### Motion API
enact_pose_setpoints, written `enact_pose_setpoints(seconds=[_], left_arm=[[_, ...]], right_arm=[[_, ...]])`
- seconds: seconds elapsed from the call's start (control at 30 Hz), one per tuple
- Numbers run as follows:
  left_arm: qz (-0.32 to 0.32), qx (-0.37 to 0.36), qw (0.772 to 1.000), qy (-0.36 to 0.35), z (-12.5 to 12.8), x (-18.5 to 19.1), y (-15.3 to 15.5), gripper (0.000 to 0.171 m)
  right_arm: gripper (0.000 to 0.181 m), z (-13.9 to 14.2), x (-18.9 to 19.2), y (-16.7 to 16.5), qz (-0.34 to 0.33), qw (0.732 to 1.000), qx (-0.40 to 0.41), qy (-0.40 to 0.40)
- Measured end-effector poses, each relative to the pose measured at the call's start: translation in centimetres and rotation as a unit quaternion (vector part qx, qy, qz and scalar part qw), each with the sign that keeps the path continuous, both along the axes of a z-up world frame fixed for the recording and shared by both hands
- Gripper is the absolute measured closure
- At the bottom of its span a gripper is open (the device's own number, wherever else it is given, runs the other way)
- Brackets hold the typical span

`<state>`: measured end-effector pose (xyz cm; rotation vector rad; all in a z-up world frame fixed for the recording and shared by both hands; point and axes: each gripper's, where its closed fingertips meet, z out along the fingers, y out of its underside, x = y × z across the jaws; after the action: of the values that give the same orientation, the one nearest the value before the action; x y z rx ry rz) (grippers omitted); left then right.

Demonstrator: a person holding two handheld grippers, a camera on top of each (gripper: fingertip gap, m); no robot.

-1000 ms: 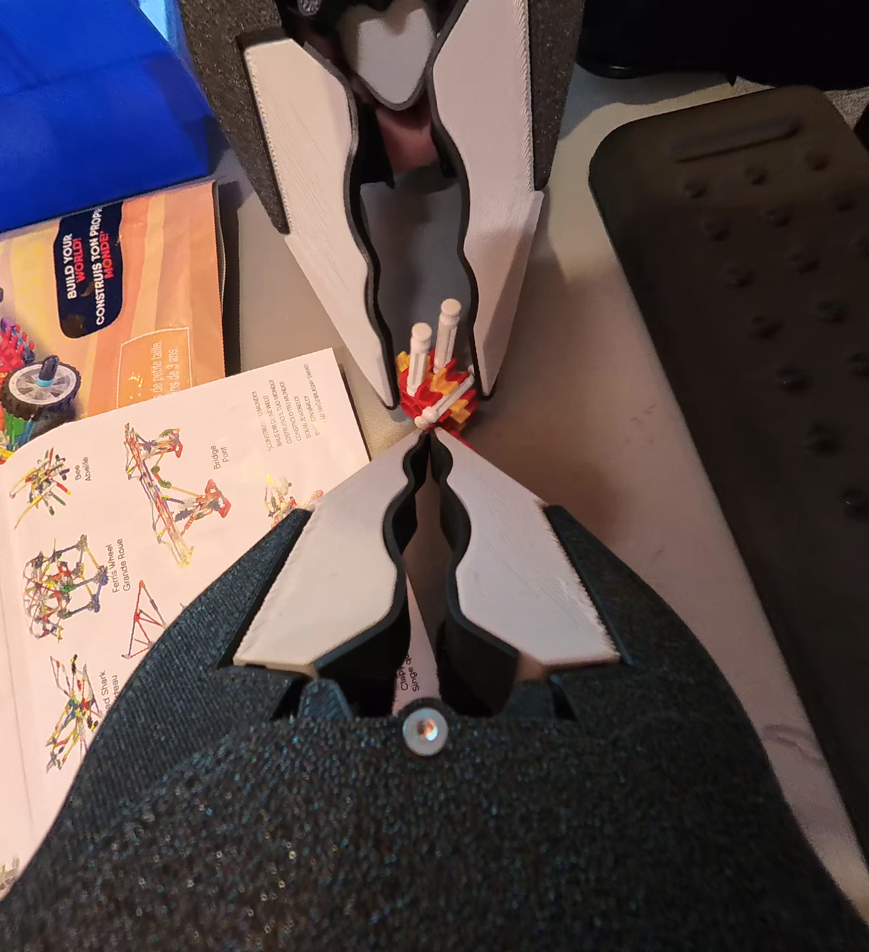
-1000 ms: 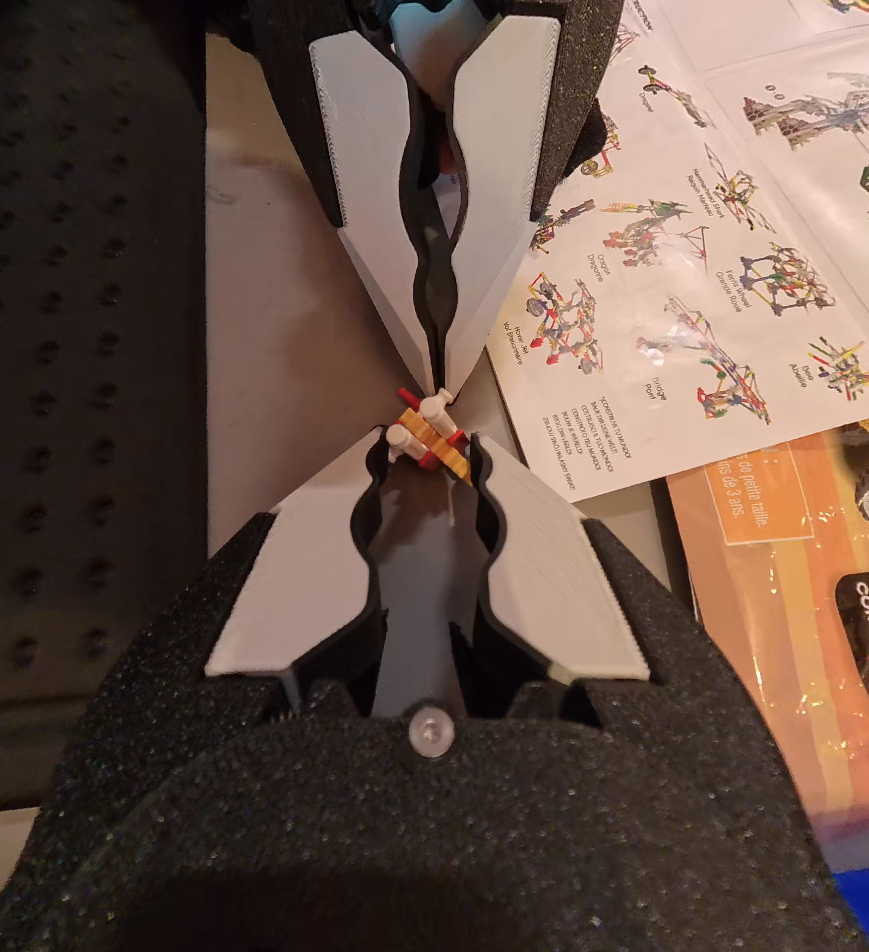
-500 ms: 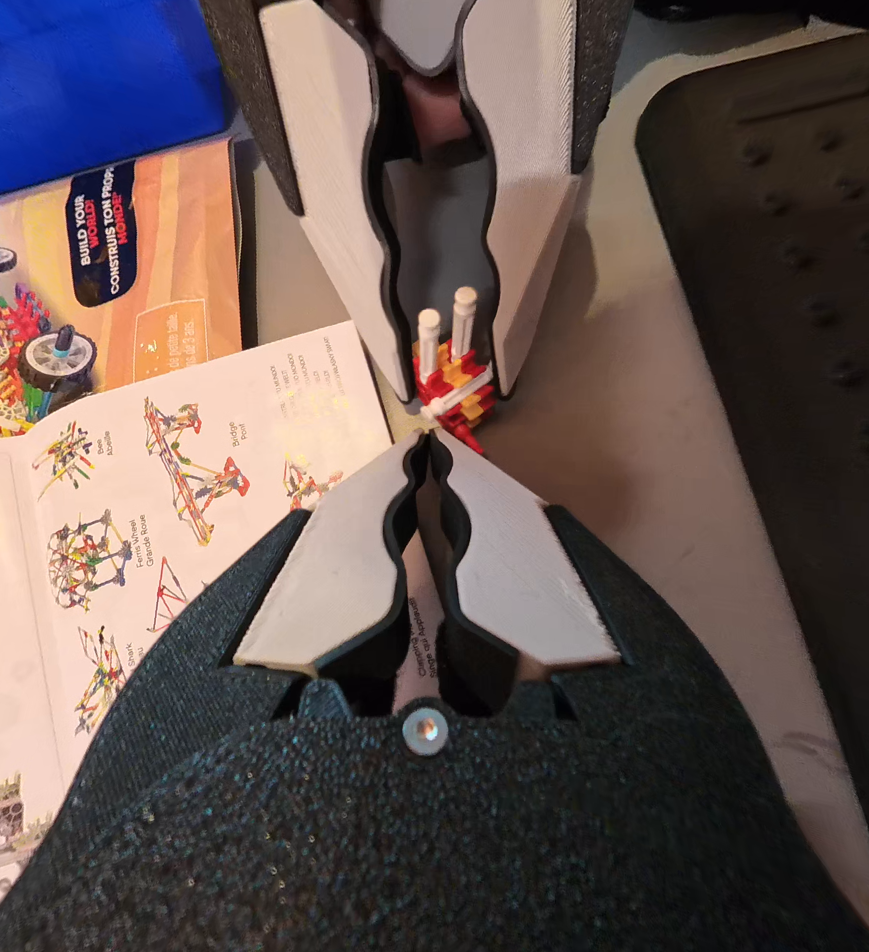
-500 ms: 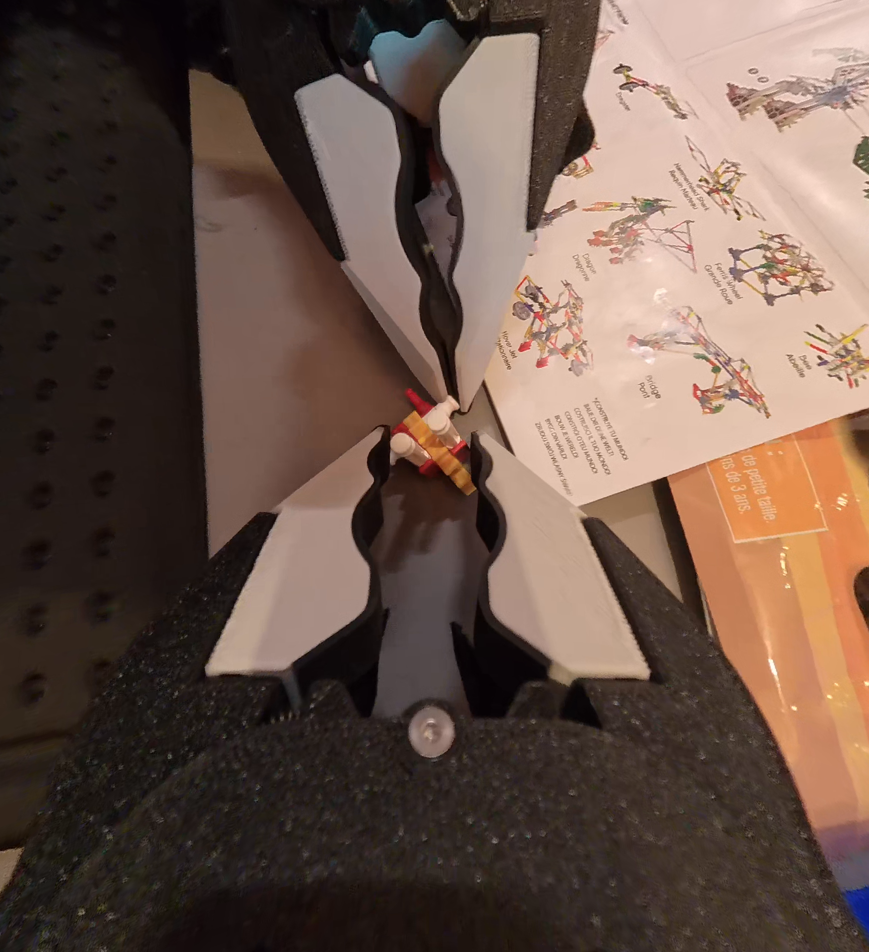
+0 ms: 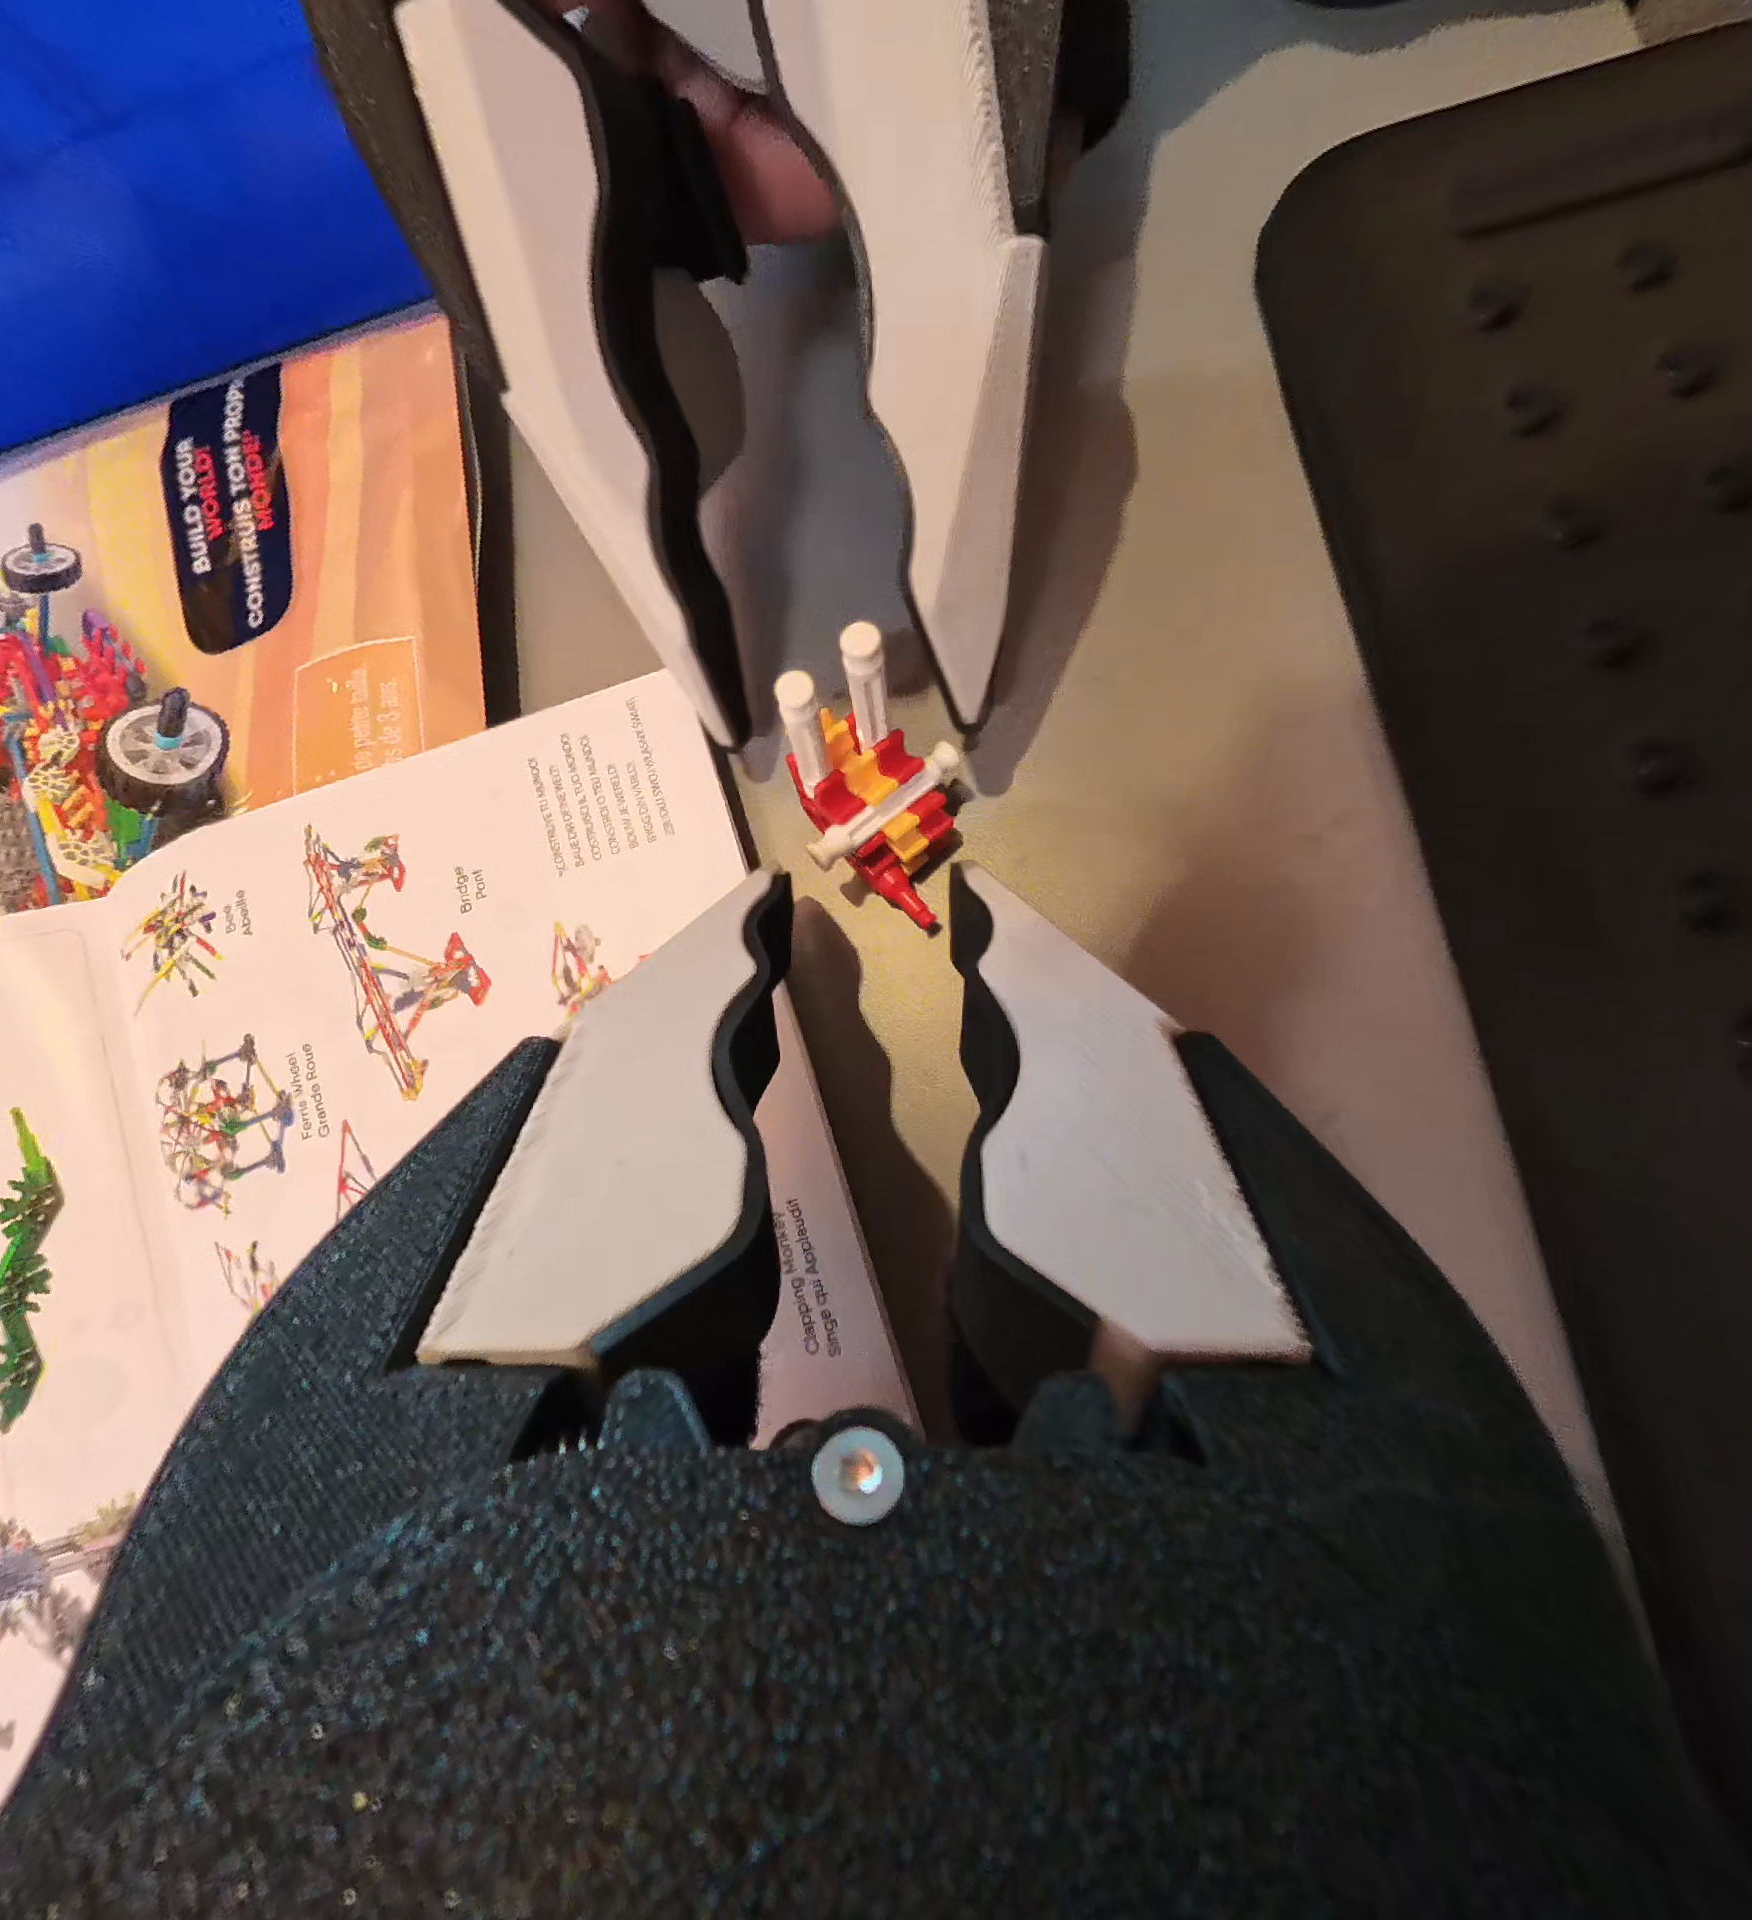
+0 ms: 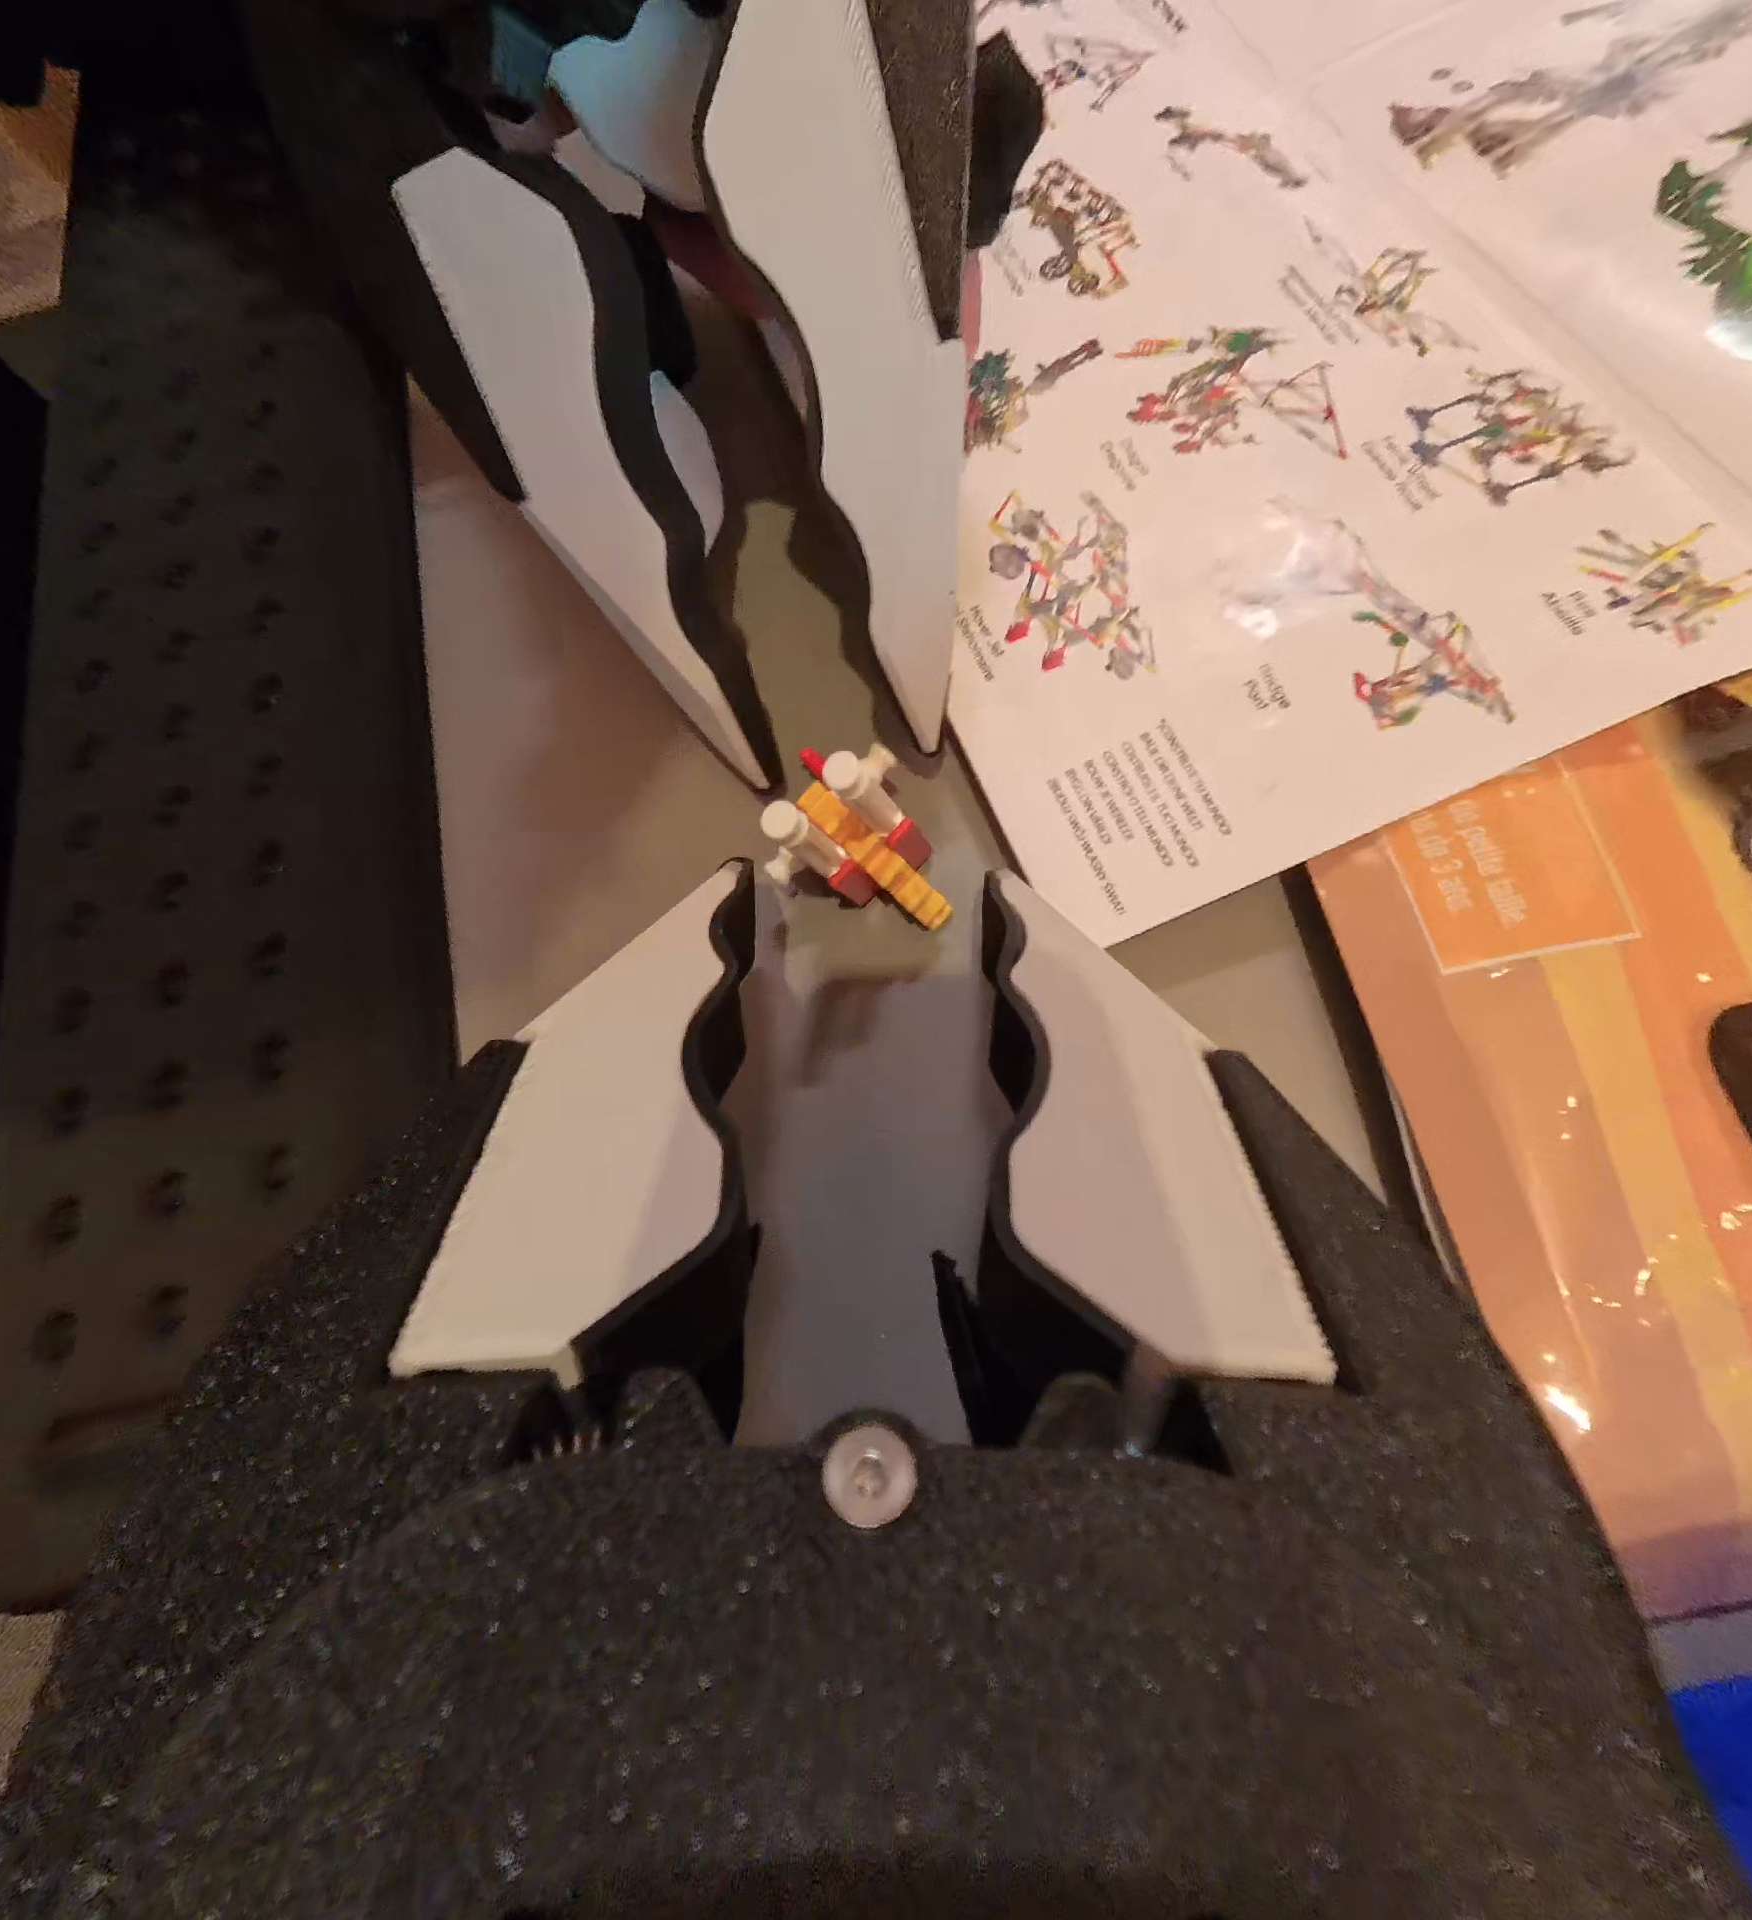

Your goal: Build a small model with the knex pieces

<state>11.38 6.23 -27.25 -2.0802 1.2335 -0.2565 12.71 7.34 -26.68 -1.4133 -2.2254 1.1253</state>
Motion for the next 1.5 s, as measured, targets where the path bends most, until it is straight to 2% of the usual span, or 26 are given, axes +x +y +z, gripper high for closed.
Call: enact_pose_setpoints(seconds=[0.23, 0.43, 0.8, 0.93, 1.17, 1.5], left_arm=[[0.009, 0.004, 1.000, 0.014, -0.6, -0.2, 0.3, 0.154], [-0.001, -0.015, 1.000, -0.004, -0.8, -0.4, 0.0, 0.161], [-0.025, -0.029, 0.999, -0.025, -0.4, -0.3, -0.6, 0.144], [-0.029, -0.026, 0.999, -0.038, 0.3, -0.1, -0.7, 0.141], [-0.031, -0.002, 0.999, -0.022, 0.1, 0.1, -0.6, 0.150], [-0.011, -0.008, 0.999, -0.041, -0.1, 0.0, -0.8, 0.150]], right_arm=[[0.148, -0.4, 0.4, -1.2, 0.027, 1.000, 0.008, -0.008], [0.160, -0.6, 0.3, -1.6, 0.037, 0.999, 0.020, -0.009], [0.161, -0.6, 0.2, -1.0, 0.028, 0.999, 0.043, 0.001], [0.169, -0.4, 0.3, -1.2, 0.036, 0.999, 0.038, 0.010], [0.169, -0.2, -0.1, -1.3, 0.035, 0.998, 0.040, 0.023], [0.175, -0.5, -0.5, -1.8, 0.037, 0.998, 0.040, 0.032]])
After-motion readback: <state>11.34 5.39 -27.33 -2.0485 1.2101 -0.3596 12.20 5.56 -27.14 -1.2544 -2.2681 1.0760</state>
